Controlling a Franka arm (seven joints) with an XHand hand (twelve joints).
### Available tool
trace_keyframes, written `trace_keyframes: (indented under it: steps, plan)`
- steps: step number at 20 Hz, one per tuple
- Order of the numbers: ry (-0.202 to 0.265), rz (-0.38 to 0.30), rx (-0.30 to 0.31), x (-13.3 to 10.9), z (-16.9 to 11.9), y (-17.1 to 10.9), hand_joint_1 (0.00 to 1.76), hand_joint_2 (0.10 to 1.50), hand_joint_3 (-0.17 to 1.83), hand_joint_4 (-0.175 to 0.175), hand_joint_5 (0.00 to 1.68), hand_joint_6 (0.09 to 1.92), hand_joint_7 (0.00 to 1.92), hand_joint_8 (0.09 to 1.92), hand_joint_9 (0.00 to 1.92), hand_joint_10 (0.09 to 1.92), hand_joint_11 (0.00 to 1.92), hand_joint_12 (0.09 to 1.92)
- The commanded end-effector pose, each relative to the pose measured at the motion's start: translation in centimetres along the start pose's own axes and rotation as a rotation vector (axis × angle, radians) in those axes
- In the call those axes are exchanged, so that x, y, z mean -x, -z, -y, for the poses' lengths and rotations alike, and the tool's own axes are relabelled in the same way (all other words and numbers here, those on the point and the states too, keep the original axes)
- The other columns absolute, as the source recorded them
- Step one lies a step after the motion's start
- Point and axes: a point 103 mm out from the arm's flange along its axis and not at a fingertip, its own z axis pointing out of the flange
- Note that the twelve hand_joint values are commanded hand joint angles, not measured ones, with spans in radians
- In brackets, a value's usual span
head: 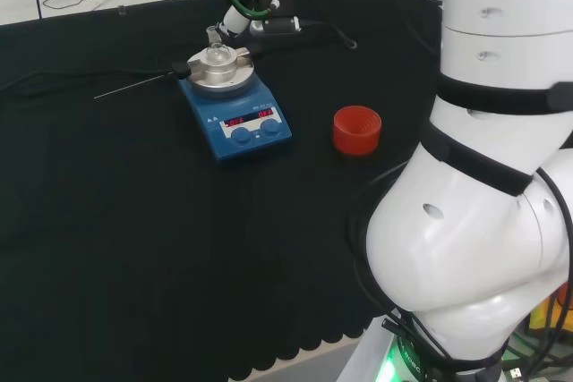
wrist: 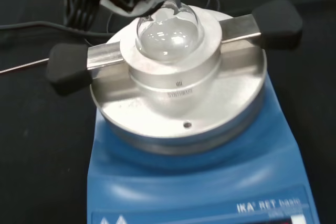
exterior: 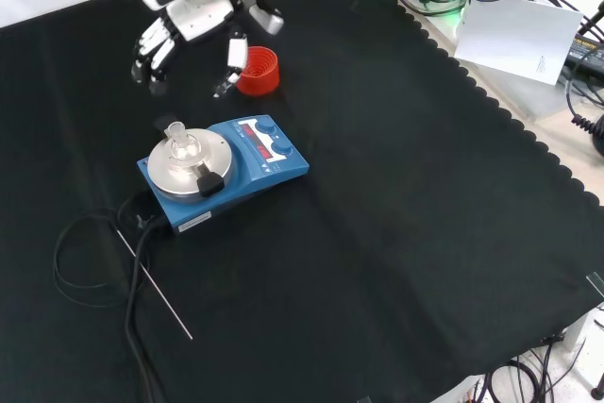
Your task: Turn on the heater.
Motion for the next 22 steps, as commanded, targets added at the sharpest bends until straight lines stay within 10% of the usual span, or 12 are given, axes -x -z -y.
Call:
trace_keyframes:
  steps: [1,9,22]
  plan:
    - [-0.025,0.008,0.038,0.2,5.2,1.1,0.93,0.62,0.67,-0.062,0.47,0.57,0.11,0.67,0.4,0.71,0.25,1.38]
    - [-0.028,0.016,0.011,-0.6,10.7,0.2,0.92,0.62,0.67,-0.058,0.39,0.5,0.16,0.68,0.41,0.71,0.24,1.38]
    - [-0.024,0.068,-0.128,-0.7,16.0,-5.3,1.05,0.62,0.85,-0.063,0.43,0.46,0.77,0.83,0.88,0.66,0.44,1.32]
